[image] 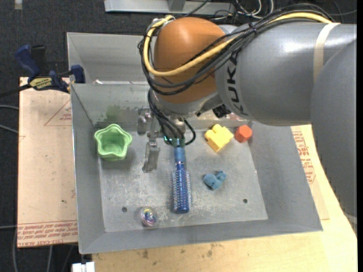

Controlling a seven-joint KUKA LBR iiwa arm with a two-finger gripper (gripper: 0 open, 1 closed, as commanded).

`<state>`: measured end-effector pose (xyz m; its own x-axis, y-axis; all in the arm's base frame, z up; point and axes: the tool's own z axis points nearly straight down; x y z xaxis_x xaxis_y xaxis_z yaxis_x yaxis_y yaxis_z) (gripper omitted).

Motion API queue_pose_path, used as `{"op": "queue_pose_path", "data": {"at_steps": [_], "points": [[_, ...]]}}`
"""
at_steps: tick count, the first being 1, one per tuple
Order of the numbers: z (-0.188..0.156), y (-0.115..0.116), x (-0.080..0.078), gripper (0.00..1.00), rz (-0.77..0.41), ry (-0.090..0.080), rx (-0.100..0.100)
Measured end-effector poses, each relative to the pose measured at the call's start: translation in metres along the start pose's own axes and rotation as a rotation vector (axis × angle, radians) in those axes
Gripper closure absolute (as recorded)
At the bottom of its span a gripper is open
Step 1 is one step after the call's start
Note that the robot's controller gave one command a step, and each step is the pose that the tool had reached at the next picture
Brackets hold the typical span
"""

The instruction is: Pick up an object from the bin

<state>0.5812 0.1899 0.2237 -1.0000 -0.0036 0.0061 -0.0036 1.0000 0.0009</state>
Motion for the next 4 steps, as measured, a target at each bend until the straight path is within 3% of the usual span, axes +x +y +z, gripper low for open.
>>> {"op": "queue_pose_path", "data": {"at_steps": [1,2,3,4], "points": [[0.102,0.041,-0.03,0.0,-0.098,-0.001,0.001],[0.154,0.06,-0.048,0.0,0.005,-0.002,-0.002],[0.149,0.059,-0.052,1.0,0.009,-0.016,-0.006],[0.087,0.061,-0.052,1.0,-0.004,-0.014,-0.003]]}}
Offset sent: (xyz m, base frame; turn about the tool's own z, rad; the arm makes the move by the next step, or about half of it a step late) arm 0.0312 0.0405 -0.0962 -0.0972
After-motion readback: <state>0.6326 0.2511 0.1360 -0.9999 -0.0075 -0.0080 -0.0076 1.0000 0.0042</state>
